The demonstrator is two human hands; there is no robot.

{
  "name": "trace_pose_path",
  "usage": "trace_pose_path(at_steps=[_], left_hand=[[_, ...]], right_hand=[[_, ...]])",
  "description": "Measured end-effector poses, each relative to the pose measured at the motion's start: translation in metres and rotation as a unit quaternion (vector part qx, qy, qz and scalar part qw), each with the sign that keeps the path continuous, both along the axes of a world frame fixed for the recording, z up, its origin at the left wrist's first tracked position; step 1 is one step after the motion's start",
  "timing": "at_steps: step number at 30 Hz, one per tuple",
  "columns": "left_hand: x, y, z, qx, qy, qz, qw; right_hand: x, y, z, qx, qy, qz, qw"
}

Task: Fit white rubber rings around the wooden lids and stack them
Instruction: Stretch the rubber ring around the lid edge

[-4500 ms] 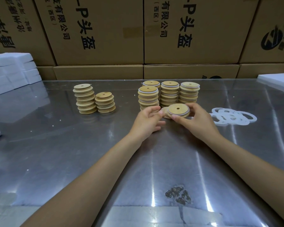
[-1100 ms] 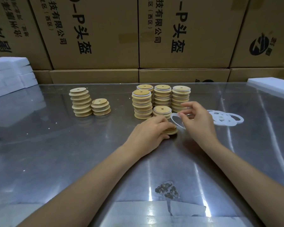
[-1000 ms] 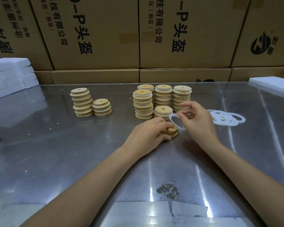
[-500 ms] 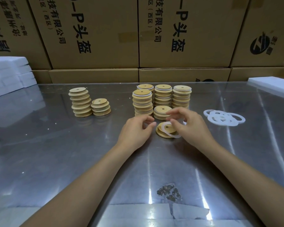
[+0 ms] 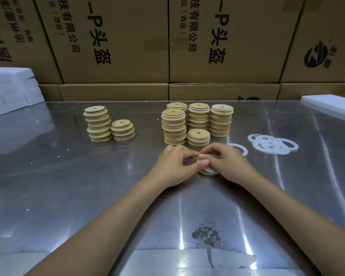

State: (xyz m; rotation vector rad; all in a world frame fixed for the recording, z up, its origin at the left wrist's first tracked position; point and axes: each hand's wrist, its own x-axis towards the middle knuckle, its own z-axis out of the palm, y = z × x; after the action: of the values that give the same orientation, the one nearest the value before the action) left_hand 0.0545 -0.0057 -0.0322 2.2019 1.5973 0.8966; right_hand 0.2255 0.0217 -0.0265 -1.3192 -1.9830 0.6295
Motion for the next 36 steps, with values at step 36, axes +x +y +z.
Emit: trace_pose_path(at_steps=[36], left_hand=[[0.0, -0.002, 0.012, 0.028, -0.281, 0.051, 0.958]], right_hand=[[0.0, -0.013, 0.007, 0.046, 0.042, 0.097, 0.993]])
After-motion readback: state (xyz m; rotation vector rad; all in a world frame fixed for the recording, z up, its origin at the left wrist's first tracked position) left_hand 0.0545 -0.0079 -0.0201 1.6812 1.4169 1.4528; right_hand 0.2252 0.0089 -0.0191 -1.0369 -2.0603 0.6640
